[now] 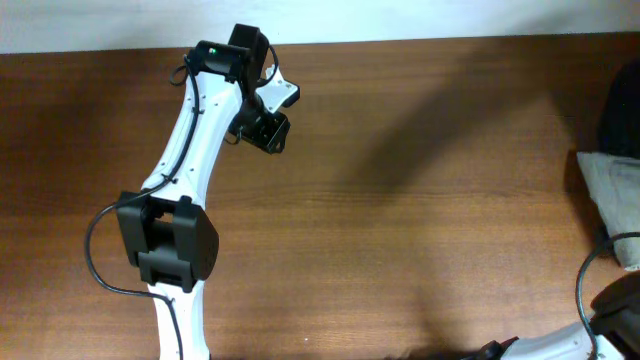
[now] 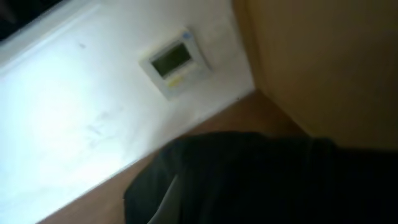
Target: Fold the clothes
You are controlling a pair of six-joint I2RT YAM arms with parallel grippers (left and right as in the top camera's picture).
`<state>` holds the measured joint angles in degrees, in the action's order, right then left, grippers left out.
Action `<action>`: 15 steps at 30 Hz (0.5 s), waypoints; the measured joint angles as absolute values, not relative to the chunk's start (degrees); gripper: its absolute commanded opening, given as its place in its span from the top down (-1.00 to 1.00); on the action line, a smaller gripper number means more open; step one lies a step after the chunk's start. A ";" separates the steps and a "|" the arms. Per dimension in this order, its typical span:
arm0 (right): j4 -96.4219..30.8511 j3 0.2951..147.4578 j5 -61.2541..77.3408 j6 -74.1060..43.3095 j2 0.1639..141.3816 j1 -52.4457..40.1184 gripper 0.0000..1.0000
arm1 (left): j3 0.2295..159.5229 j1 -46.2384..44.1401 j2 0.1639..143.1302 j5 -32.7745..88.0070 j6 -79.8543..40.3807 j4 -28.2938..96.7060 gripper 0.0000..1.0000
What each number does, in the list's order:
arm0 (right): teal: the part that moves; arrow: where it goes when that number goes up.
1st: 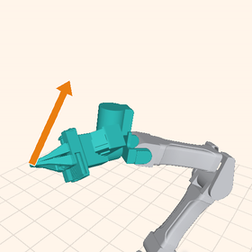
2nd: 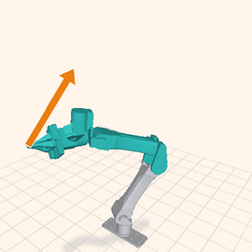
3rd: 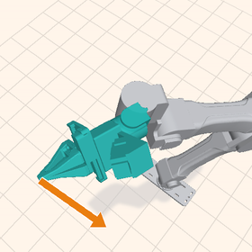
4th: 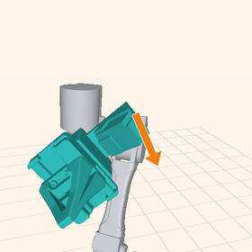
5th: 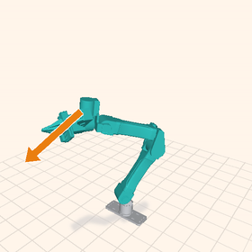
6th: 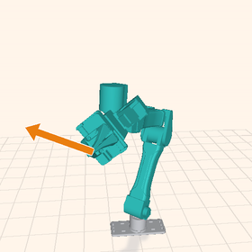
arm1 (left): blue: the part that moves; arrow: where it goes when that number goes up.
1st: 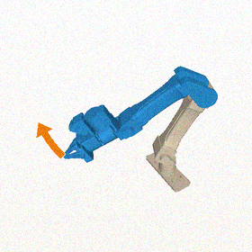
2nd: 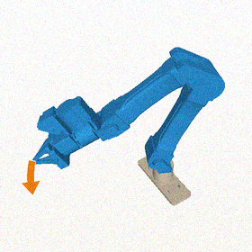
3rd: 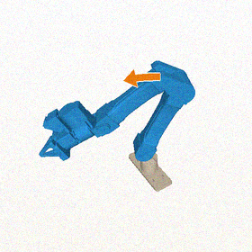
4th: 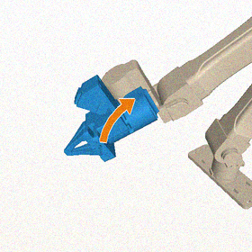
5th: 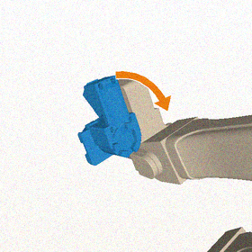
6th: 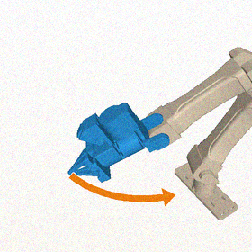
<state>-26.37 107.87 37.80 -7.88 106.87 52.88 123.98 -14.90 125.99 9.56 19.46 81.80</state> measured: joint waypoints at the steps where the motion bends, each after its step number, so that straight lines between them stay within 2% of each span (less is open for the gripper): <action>1: -20.80 107.98 38.50 -9.06 107.70 49.93 0.92 | 123.98 -14.98 125.99 9.58 19.46 81.73 -0.06; 4: -17.72 108.03 37.69 -8.27 109.67 45.82 0.92 | 123.98 -15.03 125.99 9.56 19.46 82.76 -0.05; 7: -28.62 108.73 32.32 -2.50 114.28 50.17 0.91 | 123.98 -15.31 125.99 9.56 19.46 84.01 -0.05; 10: -41.28 108.97 29.80 0.32 115.92 60.86 0.51 | 123.98 -16.16 125.99 9.56 19.44 83.33 -0.06; 11: -46.81 109.16 29.89 0.56 115.79 63.42 0.29 | 123.98 -16.16 125.99 9.56 19.44 83.09 -0.06; 13: -52.95 109.30 31.20 1.02 115.68 65.52 0.04 | 123.98 -16.16 125.99 9.58 19.44 82.72 -0.07; 14: -55.68 109.32 32.29 0.89 115.61 65.54 -0.11 | 123.98 -16.16 125.99 9.56 19.44 82.76 -0.20; 15: -57.45 109.32 33.71 0.23 115.50 65.39 -0.19 | 123.98 -16.16 125.99 9.56 19.44 82.83 -0.23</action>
<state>-57.45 109.32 33.71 0.23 115.50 65.39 123.98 -16.16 125.99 9.56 19.44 82.83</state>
